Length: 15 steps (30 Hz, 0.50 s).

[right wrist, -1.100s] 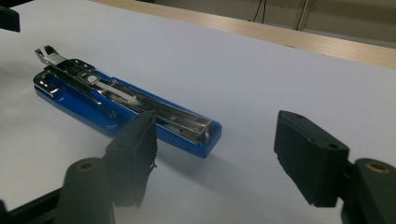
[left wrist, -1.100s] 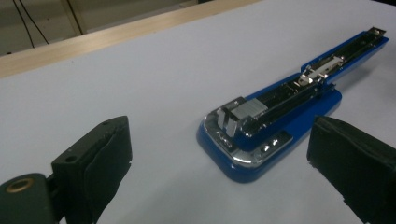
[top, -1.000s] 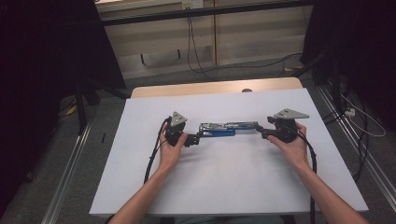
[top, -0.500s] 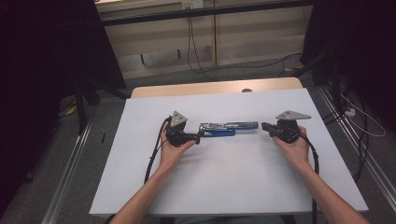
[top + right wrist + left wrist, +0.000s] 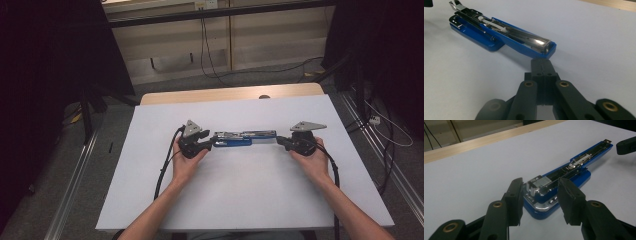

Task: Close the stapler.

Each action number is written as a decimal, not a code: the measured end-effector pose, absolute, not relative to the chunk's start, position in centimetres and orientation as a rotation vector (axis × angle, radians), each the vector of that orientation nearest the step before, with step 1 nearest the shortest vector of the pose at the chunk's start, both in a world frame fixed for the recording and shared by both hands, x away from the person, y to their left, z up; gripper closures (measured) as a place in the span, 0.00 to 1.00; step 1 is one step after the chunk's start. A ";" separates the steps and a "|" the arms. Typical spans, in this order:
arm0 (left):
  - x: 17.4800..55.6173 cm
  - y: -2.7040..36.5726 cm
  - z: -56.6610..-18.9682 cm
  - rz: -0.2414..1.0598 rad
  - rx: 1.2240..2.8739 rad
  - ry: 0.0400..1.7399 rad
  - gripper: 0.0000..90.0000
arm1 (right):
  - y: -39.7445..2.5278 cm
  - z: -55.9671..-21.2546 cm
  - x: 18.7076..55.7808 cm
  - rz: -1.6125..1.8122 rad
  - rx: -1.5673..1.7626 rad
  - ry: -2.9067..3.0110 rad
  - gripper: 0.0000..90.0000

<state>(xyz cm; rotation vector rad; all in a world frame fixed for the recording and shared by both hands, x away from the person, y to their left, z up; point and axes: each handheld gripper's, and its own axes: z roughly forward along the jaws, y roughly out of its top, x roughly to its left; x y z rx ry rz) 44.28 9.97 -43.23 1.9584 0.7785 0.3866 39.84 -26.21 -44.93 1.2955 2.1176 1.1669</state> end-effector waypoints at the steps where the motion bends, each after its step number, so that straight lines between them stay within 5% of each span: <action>1: 44.1 9.9 -43.2 0.390 1.964 0.766 0.75 | -26.2 -44.9 39.8 1.169 1.286 2.122 1.00; 7: 44.1 9.5 -43.4 0.385 1.985 0.740 0.95 | -25.8 -45.1 39.8 1.163 1.280 2.145 1.00; 15: 44.5 9.2 -44.4 0.362 2.007 0.757 1.00 | -25.7 -45.3 39.9 1.152 1.289 2.159 1.00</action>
